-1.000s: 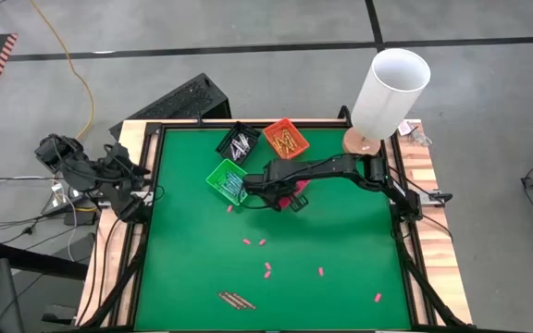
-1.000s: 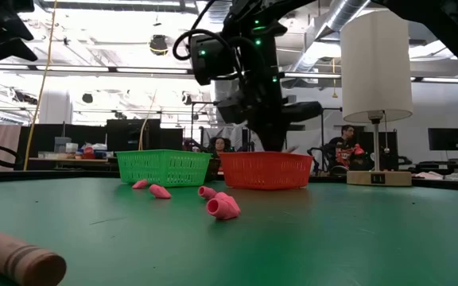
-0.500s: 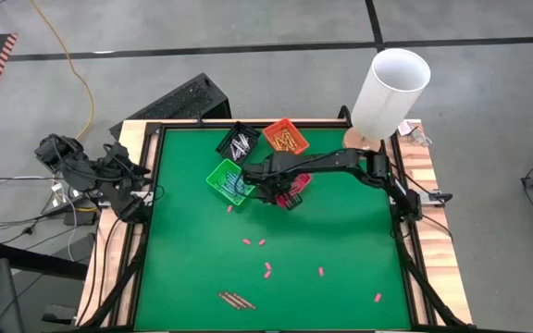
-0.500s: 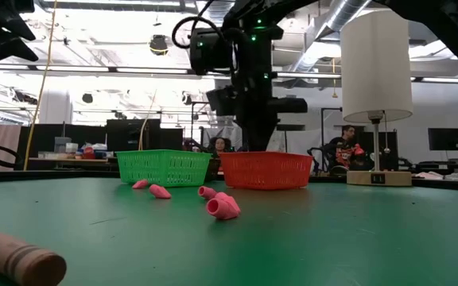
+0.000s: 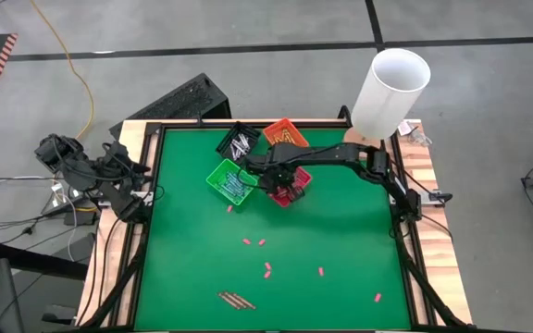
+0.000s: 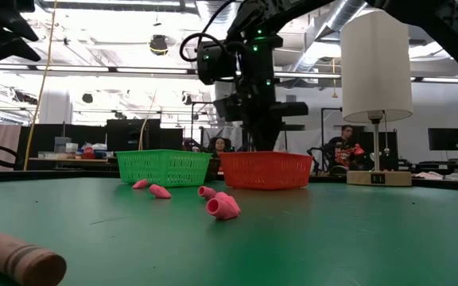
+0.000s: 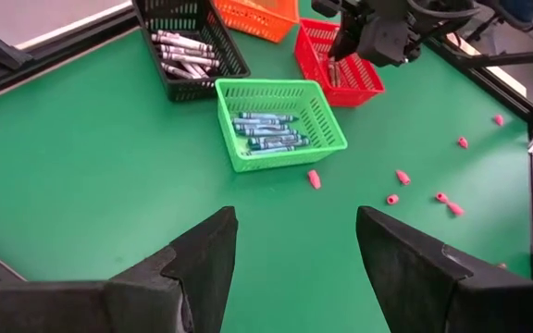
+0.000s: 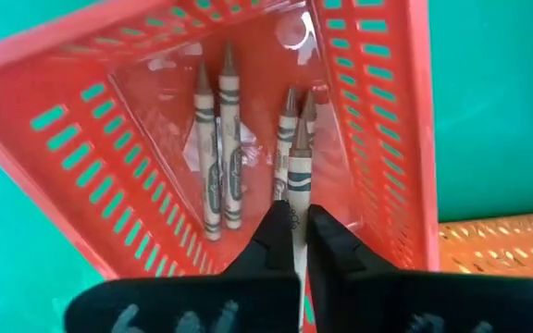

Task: Sort crayons
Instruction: Put the brown crayon into the bin

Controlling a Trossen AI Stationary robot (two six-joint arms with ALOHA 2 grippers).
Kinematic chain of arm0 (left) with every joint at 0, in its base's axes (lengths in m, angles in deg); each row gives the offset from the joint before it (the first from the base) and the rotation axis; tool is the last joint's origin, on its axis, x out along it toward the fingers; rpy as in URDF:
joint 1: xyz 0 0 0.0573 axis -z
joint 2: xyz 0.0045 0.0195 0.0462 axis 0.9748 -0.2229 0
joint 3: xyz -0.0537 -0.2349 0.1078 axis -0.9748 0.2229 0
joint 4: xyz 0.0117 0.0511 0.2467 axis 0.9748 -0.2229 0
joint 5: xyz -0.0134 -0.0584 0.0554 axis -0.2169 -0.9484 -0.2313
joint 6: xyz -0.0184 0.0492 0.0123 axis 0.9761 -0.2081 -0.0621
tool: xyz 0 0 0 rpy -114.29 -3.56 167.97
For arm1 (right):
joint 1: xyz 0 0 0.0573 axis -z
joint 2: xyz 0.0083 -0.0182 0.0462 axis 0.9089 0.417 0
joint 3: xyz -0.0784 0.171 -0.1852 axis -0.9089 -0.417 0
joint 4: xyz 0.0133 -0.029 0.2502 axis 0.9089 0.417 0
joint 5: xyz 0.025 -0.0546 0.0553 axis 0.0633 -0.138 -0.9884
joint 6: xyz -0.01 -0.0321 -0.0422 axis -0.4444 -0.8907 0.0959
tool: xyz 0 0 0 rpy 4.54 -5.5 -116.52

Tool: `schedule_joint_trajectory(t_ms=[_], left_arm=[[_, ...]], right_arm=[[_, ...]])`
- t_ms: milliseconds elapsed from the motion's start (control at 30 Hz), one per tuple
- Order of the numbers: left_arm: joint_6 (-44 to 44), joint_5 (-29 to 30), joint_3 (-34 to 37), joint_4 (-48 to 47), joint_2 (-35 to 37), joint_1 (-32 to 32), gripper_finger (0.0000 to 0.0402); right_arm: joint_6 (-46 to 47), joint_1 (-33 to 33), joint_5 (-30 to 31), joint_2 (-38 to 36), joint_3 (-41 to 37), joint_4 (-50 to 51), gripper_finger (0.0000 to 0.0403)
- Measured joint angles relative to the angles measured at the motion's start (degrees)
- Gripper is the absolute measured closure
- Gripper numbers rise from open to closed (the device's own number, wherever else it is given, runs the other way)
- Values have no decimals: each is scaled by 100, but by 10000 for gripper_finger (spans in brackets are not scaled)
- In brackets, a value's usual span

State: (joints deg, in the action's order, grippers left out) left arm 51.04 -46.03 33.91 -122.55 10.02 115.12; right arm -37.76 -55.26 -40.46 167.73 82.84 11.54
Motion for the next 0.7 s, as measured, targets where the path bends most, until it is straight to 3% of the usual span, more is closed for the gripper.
schedule_joint_trajectory(t_ms=[500,700], left_arm=[[-17,64,0,4,0,0,189],[-19,64,0,-13,0,2,189]], right_arm=[[123,-75,-157,2,0,61,336],[610,-110,-154,3,0,354,304]])
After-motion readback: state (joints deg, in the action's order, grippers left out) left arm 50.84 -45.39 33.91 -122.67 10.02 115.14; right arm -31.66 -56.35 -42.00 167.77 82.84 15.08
